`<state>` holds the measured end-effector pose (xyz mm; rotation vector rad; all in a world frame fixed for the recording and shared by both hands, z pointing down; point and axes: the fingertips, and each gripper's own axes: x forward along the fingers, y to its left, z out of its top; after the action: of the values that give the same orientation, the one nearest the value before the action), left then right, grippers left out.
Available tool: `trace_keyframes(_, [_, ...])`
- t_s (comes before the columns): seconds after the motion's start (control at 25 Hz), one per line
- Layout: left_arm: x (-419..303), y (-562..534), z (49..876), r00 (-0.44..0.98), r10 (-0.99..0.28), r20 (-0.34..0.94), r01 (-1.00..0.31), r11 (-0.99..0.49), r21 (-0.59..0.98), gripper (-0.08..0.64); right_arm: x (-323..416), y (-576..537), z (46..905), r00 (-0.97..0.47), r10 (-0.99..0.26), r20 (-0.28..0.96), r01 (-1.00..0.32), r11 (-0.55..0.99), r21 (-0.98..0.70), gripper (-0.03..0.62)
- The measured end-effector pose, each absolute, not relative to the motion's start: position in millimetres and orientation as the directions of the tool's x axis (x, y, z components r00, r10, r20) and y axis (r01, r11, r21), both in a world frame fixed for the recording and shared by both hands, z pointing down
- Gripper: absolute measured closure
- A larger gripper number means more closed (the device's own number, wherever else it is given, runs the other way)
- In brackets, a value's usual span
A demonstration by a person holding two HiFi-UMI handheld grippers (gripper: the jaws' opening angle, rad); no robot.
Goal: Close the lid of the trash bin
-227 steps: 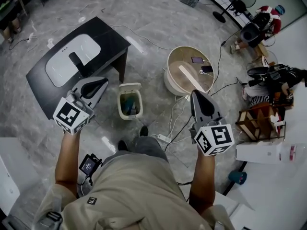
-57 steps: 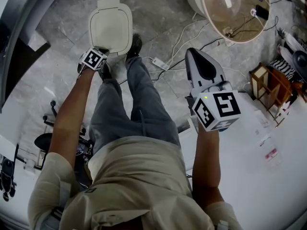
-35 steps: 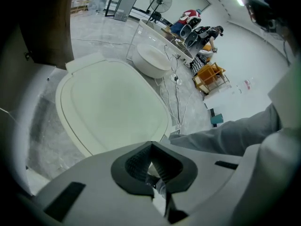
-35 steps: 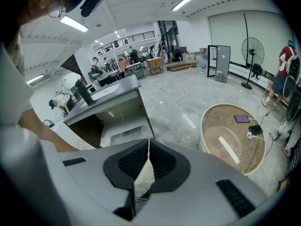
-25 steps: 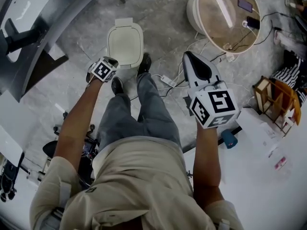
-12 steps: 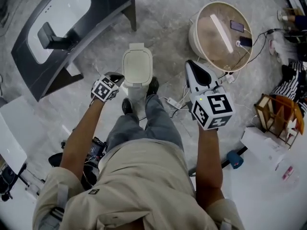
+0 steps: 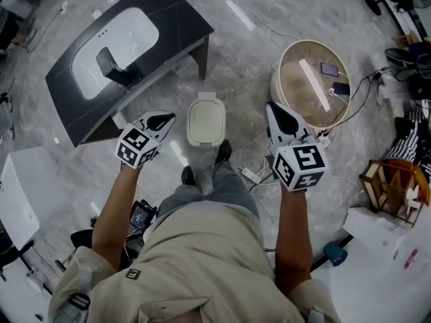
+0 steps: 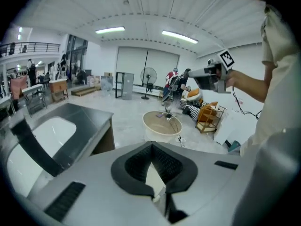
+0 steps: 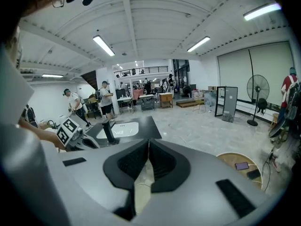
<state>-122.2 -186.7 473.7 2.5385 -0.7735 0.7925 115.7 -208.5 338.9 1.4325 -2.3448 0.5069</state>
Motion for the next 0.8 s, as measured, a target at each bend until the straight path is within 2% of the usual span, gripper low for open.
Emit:
trace_keyframes(0.48, [-180.7, -173.6, 254.5, 0.708, -0.636, 0.308, -0.652, -0.756, -0.06, 0.546, 85.8, -158.0, 237.3, -0.478, -0.83, 0.287, -0.871, 0.491, -0.029, 0.569])
trace_keyframes(0.72, [-201.1, -139.3, 158.5, 0.7, -0.699, 0.147, -0.68, -0.715, -0.163, 0.546, 74.3, -126.2, 201.3, -0.484, -0.84, 0.243, -0.864, 0.503, 0.018, 0.571])
trace_keyframes(0.8, [-210.4, -124.4, 141.1, 0.695, -0.708, 0.128, -0.684, -0.705, -0.189, 0.546, 71.3, -115.8, 194.1, -0.485, -0.843, 0.232, -0.864, 0.503, 0.021, 0.571])
